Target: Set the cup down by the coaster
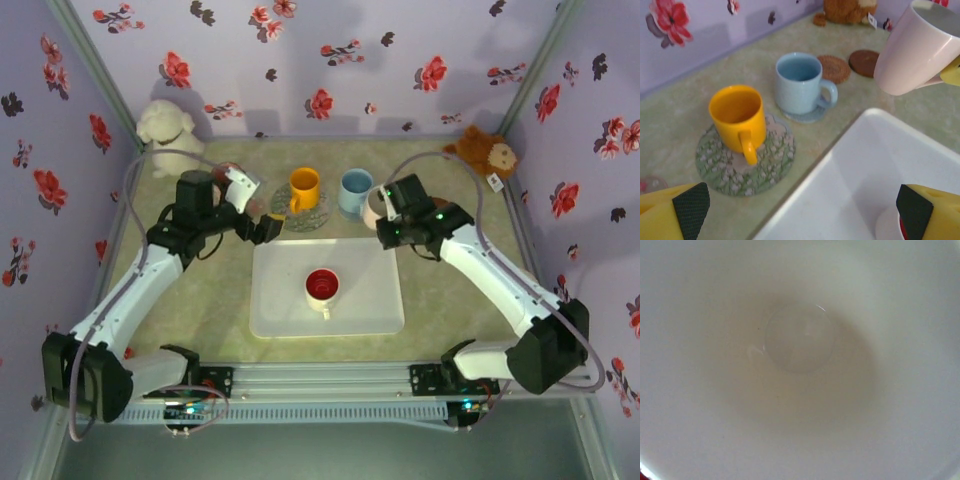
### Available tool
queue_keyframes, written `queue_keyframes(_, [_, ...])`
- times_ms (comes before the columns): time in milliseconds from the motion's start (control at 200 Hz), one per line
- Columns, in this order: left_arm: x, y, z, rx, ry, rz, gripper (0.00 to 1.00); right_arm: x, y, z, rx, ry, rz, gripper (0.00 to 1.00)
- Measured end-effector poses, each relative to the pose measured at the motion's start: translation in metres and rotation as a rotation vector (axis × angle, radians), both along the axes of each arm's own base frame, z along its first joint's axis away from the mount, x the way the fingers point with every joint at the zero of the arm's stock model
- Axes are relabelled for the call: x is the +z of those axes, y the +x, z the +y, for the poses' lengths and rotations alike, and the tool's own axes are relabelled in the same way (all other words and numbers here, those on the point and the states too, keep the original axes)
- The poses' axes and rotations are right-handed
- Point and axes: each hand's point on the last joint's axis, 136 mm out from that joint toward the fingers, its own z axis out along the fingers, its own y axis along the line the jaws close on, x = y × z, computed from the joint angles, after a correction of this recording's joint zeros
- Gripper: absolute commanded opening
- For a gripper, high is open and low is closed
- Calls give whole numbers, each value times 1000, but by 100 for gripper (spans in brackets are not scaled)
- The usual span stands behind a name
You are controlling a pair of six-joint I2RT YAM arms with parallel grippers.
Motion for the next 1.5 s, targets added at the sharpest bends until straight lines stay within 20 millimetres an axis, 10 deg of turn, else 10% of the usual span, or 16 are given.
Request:
queue_keyframes(305, [30, 39, -23, -24, -78, -31, 99, 20, 45, -23, -91, -61, -19, 0])
queue_keyframes(1500, [-10, 73, -52, -4, -92, 47, 99, -117, 238, -124, -446, -227, 86, 0])
